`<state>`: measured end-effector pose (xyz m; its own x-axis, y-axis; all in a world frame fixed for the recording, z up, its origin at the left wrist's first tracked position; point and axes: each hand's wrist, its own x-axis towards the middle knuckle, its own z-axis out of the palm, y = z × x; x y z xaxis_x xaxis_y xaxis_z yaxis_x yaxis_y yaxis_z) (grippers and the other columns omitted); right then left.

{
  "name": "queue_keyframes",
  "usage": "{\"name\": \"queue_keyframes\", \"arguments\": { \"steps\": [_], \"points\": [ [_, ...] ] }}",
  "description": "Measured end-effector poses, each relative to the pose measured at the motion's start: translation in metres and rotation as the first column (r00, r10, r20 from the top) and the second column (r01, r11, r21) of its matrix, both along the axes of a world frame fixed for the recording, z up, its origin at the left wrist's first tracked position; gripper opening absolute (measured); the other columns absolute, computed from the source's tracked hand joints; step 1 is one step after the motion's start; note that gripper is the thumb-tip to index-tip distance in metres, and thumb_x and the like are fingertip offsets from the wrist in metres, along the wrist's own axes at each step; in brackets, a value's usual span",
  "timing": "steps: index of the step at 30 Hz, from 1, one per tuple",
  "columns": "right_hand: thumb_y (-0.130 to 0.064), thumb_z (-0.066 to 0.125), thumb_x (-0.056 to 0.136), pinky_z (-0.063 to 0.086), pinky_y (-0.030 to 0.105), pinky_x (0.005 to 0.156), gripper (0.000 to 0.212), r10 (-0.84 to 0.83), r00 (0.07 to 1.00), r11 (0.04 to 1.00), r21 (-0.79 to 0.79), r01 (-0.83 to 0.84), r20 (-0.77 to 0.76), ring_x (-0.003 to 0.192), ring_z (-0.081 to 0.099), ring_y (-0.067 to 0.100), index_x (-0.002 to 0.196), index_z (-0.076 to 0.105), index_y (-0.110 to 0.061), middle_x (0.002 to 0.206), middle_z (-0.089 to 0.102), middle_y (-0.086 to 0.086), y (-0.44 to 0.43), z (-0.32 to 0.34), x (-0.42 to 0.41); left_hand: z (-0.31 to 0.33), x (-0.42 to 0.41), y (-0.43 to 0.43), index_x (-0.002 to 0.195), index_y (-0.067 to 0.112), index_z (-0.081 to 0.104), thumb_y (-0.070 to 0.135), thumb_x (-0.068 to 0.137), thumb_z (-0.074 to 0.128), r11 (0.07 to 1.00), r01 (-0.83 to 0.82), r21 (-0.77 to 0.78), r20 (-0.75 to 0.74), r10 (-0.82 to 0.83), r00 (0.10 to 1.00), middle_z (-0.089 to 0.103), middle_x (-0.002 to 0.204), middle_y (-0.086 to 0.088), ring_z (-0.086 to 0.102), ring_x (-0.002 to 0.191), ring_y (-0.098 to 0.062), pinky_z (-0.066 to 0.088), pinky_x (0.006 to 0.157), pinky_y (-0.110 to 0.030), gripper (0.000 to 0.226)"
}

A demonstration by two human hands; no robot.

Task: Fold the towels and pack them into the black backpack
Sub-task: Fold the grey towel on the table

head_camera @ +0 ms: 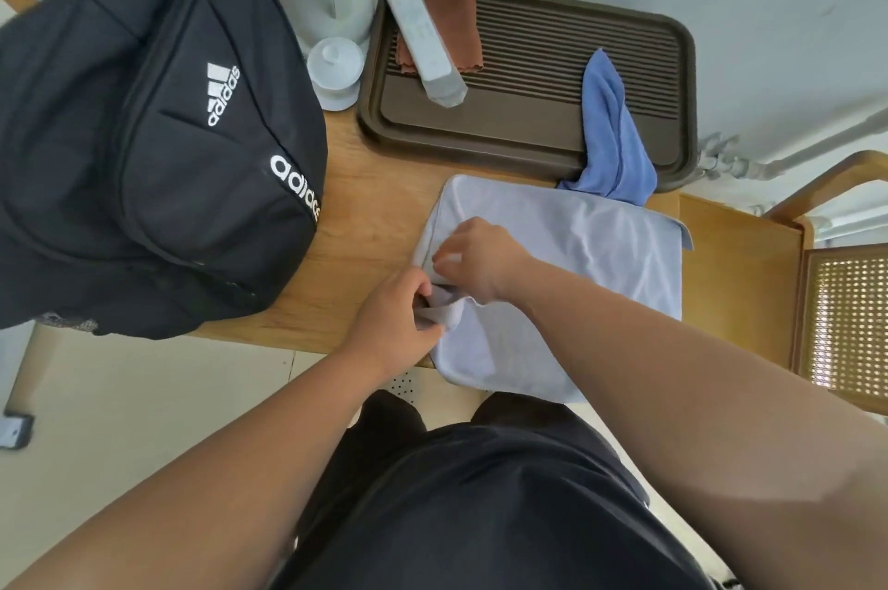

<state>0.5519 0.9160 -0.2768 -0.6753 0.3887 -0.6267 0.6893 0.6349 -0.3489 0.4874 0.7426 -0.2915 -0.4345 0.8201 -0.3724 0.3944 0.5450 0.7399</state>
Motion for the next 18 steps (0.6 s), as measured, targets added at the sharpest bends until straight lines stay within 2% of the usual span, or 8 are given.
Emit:
{"name": "queue_keyframes", "arguments": {
  "steps": [3, 5, 8, 10, 12, 14, 16, 18],
  "points": [
    [-0.042, 0.05, 0.097, 0.051, 0.043, 0.093, 0.029, 0.15, 0.977, 0.986, 0.047, -0.159, 0.149, 0.108, 0.05, 0.025, 0.114, 0.07, -0.031, 0.124, 0.048, 0.0, 0.001, -0.007, 0.005, -0.009, 0.002, -0.007, 0.108, 0.028, 0.056, 0.037, 0.08, 0.078, 0.985, 0.062, -0.164, -0.163, -0.089, 0.983, 0.057, 0.107, 0.009, 0.053, 0.101, -0.015, 0.049, 0.082, -0.032, 0.037],
    [-0.038, 0.053, 0.096, 0.049, 0.044, 0.097, 0.034, 0.198, 0.97, 0.976, 0.063, -0.209, 0.14, 0.117, 0.047, 0.027, 0.126, 0.066, -0.028, 0.136, 0.042, -0.001, 0.003, -0.012, 0.015, -0.015, 0.004, -0.01, 0.109, 0.025, 0.058, 0.042, 0.084, 0.072, 0.957, 0.085, -0.278, -0.298, -0.17, 0.939, 0.056, 0.112, 0.004, 0.05, 0.107, -0.021, 0.046, 0.087, -0.036, 0.033],
    [-0.031, 0.059, 0.094, 0.048, 0.04, 0.088, 0.035, 0.24, 0.968, 0.951, 0.181, -0.249, 0.069, 0.114, 0.046, 0.027, 0.129, 0.059, -0.028, 0.129, 0.041, 0.002, 0.003, -0.02, 0.029, -0.022, 0.009, -0.013, 0.104, 0.024, 0.061, 0.035, 0.088, 0.067, 0.961, 0.065, -0.268, -0.379, -0.167, 0.91, 0.054, 0.117, 0.0, 0.049, 0.108, -0.025, 0.045, 0.086, -0.037, 0.02],
    [-0.029, 0.062, 0.092, 0.044, 0.036, 0.081, 0.038, 0.244, 0.967, 0.939, 0.231, -0.256, 0.077, 0.11, 0.048, 0.028, 0.129, 0.054, -0.026, 0.122, 0.043, 0.004, 0.004, -0.024, 0.034, -0.023, 0.01, -0.012, 0.094, 0.022, 0.06, 0.026, 0.088, 0.065, 0.973, 0.047, -0.227, -0.395, -0.136, 0.909, 0.054, 0.118, -0.001, 0.049, 0.105, -0.026, 0.044, 0.083, -0.038, 0.009],
    [-0.029, 0.062, 0.092, 0.043, 0.036, 0.079, 0.035, 0.198, 0.977, 0.948, 0.238, -0.21, 0.076, 0.108, 0.051, 0.028, 0.125, 0.055, -0.022, 0.117, 0.049, 0.005, 0.006, -0.026, 0.037, -0.021, 0.008, -0.012, 0.083, 0.021, 0.055, 0.022, 0.087, 0.064, 0.981, 0.041, -0.192, -0.384, -0.113, 0.916, 0.056, 0.111, 0.001, 0.049, 0.098, -0.024, 0.041, 0.076, -0.036, 0.01],
    [-0.028, 0.06, 0.091, 0.043, 0.034, 0.075, 0.024, 0.125, 0.991, 0.965, 0.225, -0.134, 0.055, 0.103, 0.056, 0.029, 0.113, 0.062, -0.019, 0.109, 0.056, 0.005, 0.009, -0.024, 0.036, -0.015, 0.006, -0.014, 0.071, 0.024, 0.044, 0.02, 0.086, 0.064, 0.988, 0.04, -0.15, -0.315, -0.086, 0.945, 0.053, 0.087, 0.007, 0.047, 0.082, -0.02, 0.034, 0.067, -0.033, 0.026],
    [-0.026, 0.059, 0.09, 0.043, 0.031, 0.069, 0.015, -0.015, 1.0, 0.985, 0.171, 0.013, 0.011, 0.092, 0.059, 0.026, 0.099, 0.067, -0.017, 0.096, 0.059, 0.003, 0.012, -0.019, 0.033, -0.005, 0.002, -0.017, 0.064, 0.025, 0.037, 0.017, 0.084, 0.064, 0.993, -0.009, -0.115, -0.166, -0.011, 0.986, 0.044, 0.067, 0.008, 0.04, 0.064, -0.016, 0.03, 0.058, -0.03, 0.034],
    [-0.028, 0.057, 0.093, 0.044, 0.031, 0.065, 0.015, -0.235, 0.97, 0.97, 0.043, 0.237, -0.063, 0.082, 0.06, 0.023, 0.09, 0.065, -0.015, 0.086, 0.062, 0.002, 0.014, -0.01, 0.026, 0.004, -0.004, -0.022, 0.063, 0.021, 0.038, 0.015, 0.082, 0.064, 0.989, -0.09, -0.12, -0.014, 0.089, 0.996, 0.039, 0.058, 0.007, 0.033, 0.056, -0.013, 0.028, 0.053, -0.031, 0.033]
  ]
}}
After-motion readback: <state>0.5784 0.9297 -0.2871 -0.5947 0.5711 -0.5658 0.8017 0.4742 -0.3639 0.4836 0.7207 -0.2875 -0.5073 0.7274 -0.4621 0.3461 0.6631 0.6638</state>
